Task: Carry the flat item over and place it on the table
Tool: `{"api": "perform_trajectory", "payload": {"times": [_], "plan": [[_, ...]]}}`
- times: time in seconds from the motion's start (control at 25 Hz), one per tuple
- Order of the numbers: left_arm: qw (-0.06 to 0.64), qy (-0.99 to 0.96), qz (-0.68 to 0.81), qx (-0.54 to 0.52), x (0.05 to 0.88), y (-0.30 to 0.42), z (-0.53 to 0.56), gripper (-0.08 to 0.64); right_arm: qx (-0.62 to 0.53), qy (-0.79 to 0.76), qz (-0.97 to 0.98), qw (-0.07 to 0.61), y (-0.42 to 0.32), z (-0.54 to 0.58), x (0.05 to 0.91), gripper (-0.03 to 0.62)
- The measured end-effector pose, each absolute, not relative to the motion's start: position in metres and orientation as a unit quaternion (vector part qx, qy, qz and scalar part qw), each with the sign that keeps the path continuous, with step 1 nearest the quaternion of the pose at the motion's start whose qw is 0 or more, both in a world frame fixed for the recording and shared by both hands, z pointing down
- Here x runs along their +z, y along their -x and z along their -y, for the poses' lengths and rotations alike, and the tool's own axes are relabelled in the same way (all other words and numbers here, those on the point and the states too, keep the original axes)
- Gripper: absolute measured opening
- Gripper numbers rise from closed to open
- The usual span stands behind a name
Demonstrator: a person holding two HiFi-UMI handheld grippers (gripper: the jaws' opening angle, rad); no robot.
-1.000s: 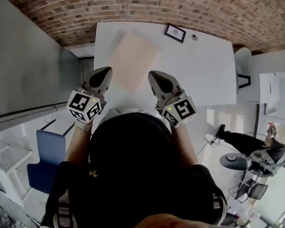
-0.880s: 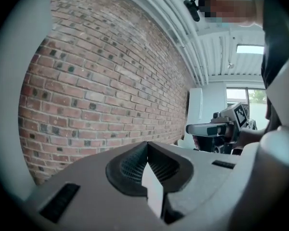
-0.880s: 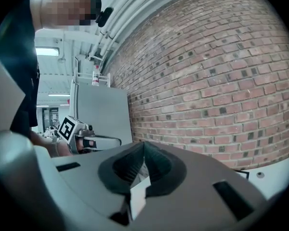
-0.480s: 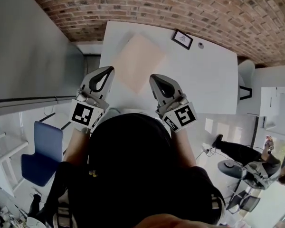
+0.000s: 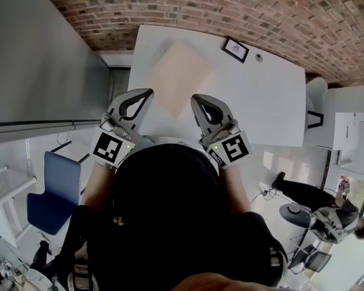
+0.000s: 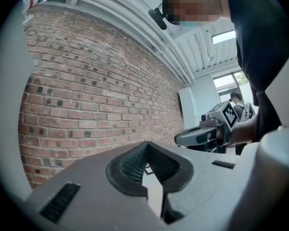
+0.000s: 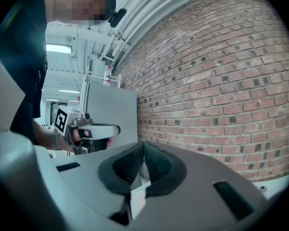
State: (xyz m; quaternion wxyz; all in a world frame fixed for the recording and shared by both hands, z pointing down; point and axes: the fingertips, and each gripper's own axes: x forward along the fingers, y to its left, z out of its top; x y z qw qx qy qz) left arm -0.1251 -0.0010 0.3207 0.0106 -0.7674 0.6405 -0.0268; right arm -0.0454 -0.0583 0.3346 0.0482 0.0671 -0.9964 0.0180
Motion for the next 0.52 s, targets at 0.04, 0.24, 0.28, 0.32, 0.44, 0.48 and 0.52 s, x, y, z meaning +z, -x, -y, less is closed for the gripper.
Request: {"api": "perform_trajectory", "payload": {"times": [0.04, 0.24, 0.28, 0.32, 0.44, 0.48, 0.52], "plan": [[0.011, 0.765, -0.643, -0.027, 0.321, 0.125, 0.001, 0.003, 0.017, -0.068, 0.996, 0.049, 0.046, 0.058, 0.335, 0.011], [0.001, 0.766, -0.643, -0.004, 0.322, 0.125, -0.003, 0.003, 0.014, -0.071, 0.996, 0.05, 0.045, 0.057, 0.338, 0.011], [-0.001, 0.768, -0.64, -0.001, 0.322, 0.126, -0.004, 0.003, 0.015, -0.071, 0.996, 0.051, 0.045, 0.056, 0.339, 0.011], [-0.004, 0.769, -0.639, 0.001, 0.323, 0.126, -0.004, 0.003, 0.015, -0.072, 0.996, 0.052, 0.046, 0.056, 0.341, 0.011], [-0.008, 0.772, -0.636, -0.001, 0.324, 0.128, -0.005, 0.003, 0.017, -0.072, 0.996, 0.057, 0.047, 0.055, 0.344, 0.011], [-0.008, 0.773, -0.634, 0.0, 0.324, 0.129, -0.005, 0.003, 0.017, -0.072, 0.996, 0.059, 0.048, 0.055, 0.345, 0.011], [-0.006, 0.775, -0.632, 0.003, 0.323, 0.129, -0.005, 0.003, 0.017, -0.072, 0.995, 0.06, 0.048, 0.055, 0.345, 0.011]]}}
